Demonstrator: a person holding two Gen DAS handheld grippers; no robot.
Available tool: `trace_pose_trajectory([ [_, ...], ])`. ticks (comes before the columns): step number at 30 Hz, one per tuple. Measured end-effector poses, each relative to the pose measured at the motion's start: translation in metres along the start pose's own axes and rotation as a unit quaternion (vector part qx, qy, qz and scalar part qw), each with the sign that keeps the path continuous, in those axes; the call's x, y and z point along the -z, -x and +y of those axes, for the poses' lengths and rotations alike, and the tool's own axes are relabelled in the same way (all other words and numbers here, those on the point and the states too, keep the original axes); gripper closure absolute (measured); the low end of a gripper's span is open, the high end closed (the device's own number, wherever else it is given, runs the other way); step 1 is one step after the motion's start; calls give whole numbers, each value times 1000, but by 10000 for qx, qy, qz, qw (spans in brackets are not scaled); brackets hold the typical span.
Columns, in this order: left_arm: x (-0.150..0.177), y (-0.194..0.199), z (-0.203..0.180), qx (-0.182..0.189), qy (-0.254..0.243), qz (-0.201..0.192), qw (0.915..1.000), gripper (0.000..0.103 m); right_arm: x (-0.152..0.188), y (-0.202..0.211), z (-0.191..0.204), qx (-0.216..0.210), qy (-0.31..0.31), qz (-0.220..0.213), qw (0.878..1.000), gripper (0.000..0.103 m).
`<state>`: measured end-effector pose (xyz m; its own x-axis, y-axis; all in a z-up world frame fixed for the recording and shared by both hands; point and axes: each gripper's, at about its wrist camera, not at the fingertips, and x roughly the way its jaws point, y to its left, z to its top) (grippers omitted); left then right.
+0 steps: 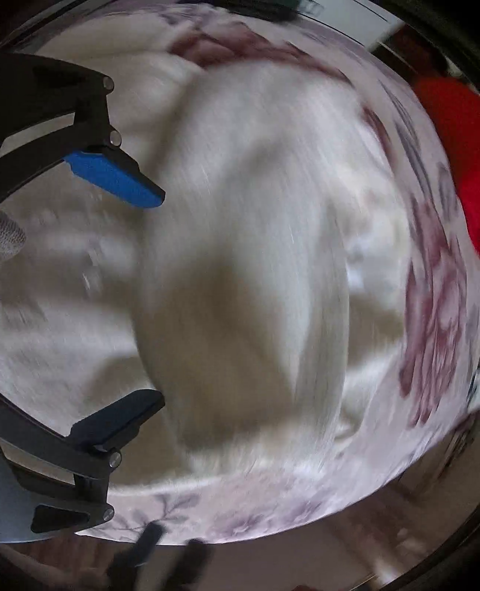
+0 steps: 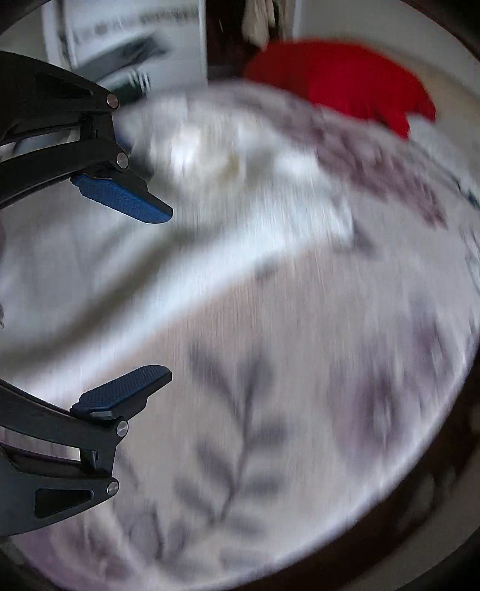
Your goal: Fold large clothes
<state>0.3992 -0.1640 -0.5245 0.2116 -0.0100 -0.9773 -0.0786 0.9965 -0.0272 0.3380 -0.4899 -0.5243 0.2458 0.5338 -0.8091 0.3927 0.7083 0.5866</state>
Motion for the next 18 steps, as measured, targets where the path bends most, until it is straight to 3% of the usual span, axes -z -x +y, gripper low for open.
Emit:
trace_pose_trajectory([
  [4,5,13,65,-662,594,-125,9960,3,-12,-57,47,-511,182,597,9967,22],
  [7,-4,10,109,-1083,926,-187,9896,3,-19,-102,69,-222,291,790,9962,22],
  [8,-9,8,122,-1160,1026,-171,9878,3,-19,-120,74,57,292,908,9954,22],
  [10,-23,7,148,-1202,1245,-204,9847,2,-19,-129,79,246,259,841,9958,56],
  [11,-31,8,156,-1220,1319,-259,9834,2,-17,-130,87,239,327,852,9955,82],
  [15,-65,17,181,-1235,1467,-624,9795,2,-19,-86,130,-116,774,192,9967,87],
  [18,-96,1,187,-1290,1384,-678,9796,2,-27,-49,167,-357,1236,-387,9909,87],
])
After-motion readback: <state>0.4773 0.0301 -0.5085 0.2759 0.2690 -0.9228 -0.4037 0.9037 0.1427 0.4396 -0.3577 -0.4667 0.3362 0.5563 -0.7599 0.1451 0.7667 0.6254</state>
